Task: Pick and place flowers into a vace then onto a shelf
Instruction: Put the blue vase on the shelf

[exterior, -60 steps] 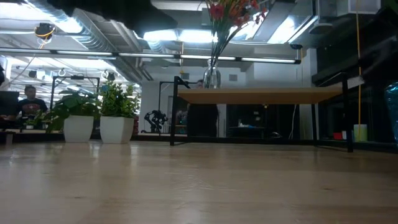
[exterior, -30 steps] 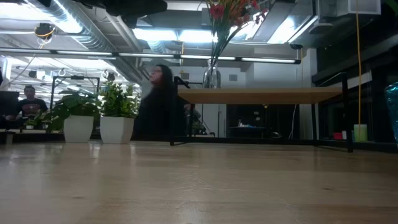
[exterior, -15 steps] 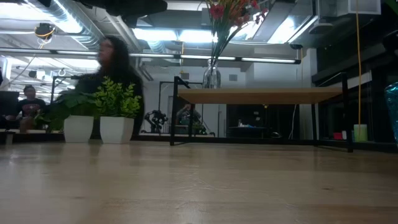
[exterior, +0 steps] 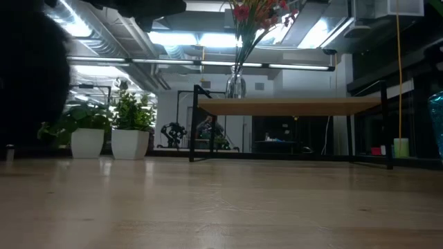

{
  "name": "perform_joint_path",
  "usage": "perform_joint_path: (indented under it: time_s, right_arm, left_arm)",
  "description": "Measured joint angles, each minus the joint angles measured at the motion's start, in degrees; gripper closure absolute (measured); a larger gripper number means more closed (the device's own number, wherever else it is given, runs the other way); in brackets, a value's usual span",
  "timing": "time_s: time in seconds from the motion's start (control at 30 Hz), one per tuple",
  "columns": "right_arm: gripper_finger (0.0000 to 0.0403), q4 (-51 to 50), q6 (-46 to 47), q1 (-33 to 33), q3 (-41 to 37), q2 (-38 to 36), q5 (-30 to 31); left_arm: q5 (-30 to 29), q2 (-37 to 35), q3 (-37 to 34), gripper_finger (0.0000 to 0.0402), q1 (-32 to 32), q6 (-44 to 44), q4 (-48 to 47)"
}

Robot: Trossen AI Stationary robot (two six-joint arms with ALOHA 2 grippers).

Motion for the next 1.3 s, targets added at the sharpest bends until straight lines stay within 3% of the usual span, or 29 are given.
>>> perform_joint_path:
  time_s: [0.13, 0.37, 0.5, 0.67, 1.3]
  right_arm:
    - [0.0157, 7.27, -3.22, 0.00, -3.26, 0.00, 0.02]
    - [0.0151, 8.24, -1.12, -0.24, -3.58, 1.63, 0.83]
    - [0.0151, 8.30, -0.37, -0.83, -2.82, 4.44, 3.38]
    - [0.0151, 12.98, -0.76, -0.83, -1.94, 8.91, 3.46]
    - [0.0150, 14.99, -0.45, -1.96, 5.27, 21.89, 5.46]
  left_arm:
    - [0.00, 0.00, 0.00, 0.0400, 0.00, 0.00, 0.00]
    - [0.00, 0.00, 0.00, 0.0399, 0.00, 0.01, -0.02]
    - [-0.02, 0.00, 0.00, 0.0400, 0.00, -0.01, -0.02]
    - [-0.02, 0.00, 0.00, 0.0397, 0.00, 0.01, -0.02]
    - [-0.02, 0.00, 0.00, 0.0398, 0.00, -0.01, -0.01]
